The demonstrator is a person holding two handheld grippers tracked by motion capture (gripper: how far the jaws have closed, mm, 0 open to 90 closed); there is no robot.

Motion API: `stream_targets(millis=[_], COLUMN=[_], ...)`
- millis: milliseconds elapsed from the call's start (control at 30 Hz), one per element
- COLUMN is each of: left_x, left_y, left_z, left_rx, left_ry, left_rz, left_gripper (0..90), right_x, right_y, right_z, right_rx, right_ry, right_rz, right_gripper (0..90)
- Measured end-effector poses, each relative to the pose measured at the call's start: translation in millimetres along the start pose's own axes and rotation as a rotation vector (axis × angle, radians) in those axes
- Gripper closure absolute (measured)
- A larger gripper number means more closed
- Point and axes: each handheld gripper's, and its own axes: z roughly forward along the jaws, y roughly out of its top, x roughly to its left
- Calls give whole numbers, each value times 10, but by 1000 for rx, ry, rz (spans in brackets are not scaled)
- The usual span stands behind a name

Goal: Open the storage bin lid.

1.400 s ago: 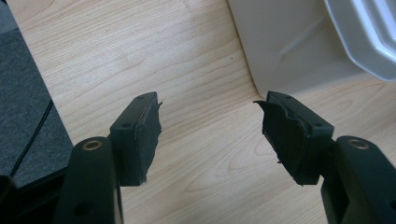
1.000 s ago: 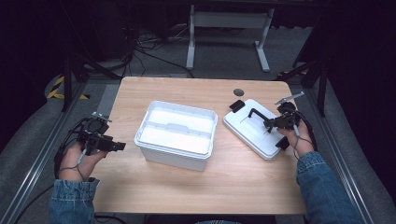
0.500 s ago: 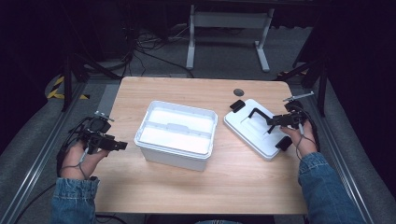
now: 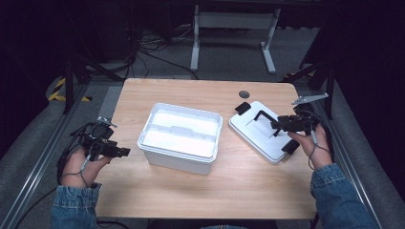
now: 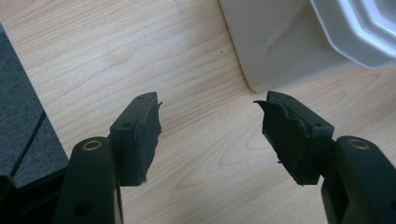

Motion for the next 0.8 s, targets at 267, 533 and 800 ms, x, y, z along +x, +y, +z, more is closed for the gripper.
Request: stream_targets(millis=[267,533,800], left_x=[-16,-32,-35], left_y=[-32,-17,12], left_z=[-24,-19,-1], left_rx=[-2,-2,2], left_ry=[-12,-18,-19], left_rz=[7,9,23], left_gripper=[372,372,372], right_x=[281,501,692], right_y=[-51,-159,-270], right_z=[-151,-172,-144], right_rx=[-6,3,5], right_ry=[42,86,124], right_rz=[-52,-112,-140], right_gripper=[468,467,464])
